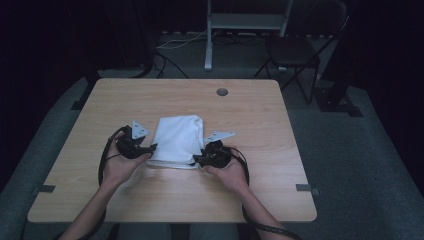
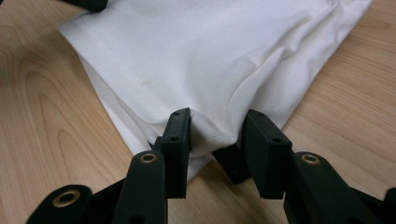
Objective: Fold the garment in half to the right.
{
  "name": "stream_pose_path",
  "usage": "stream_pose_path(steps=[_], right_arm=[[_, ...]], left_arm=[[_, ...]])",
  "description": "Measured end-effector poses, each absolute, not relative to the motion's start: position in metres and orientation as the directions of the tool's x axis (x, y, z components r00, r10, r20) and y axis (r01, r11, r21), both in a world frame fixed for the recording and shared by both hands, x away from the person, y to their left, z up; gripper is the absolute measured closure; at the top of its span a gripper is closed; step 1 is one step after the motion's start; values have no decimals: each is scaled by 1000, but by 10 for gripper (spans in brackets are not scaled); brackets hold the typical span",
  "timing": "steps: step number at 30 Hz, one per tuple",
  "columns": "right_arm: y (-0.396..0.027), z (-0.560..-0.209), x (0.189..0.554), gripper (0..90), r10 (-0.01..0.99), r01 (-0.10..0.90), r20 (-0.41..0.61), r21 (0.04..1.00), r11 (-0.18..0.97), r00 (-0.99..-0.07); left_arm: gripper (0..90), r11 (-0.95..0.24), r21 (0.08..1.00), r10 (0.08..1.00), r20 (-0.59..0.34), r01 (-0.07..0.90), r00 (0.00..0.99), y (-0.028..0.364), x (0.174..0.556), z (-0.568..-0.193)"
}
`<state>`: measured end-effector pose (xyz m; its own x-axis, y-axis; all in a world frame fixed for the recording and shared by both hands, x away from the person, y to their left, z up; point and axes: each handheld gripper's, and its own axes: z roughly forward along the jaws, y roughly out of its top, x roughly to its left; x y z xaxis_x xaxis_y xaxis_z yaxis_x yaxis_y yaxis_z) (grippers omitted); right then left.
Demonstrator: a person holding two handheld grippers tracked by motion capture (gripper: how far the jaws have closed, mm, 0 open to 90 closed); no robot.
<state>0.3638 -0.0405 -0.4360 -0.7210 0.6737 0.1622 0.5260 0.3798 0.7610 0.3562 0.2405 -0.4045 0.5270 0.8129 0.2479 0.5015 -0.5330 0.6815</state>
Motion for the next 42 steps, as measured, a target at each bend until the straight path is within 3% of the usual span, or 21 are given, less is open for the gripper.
stream_pose_path(steps=[14, 20, 28, 33, 42], right_arm=[[-25, -435, 367, 625, 665, 534, 172, 750, 390, -727], [-24, -424, 363, 680, 640, 523, 190, 762, 382, -745], [-25, -435, 367, 686, 667, 556, 204, 744, 370, -717], [-28, -432, 370, 770, 663, 563, 235, 756, 335, -710], [-29, -423, 366, 764, 661, 571, 251, 755, 323, -707]], left_arm=[[421, -512, 665, 834, 236, 543, 498, 256, 349, -417], [425, -510, 666, 834, 229, 545, 501, 254, 343, -420], [445, -524, 663, 821, 226, 534, 525, 244, 328, -424], [442, -506, 670, 827, 199, 542, 526, 246, 331, -422], [424, -500, 678, 828, 192, 539, 526, 246, 335, -418]])
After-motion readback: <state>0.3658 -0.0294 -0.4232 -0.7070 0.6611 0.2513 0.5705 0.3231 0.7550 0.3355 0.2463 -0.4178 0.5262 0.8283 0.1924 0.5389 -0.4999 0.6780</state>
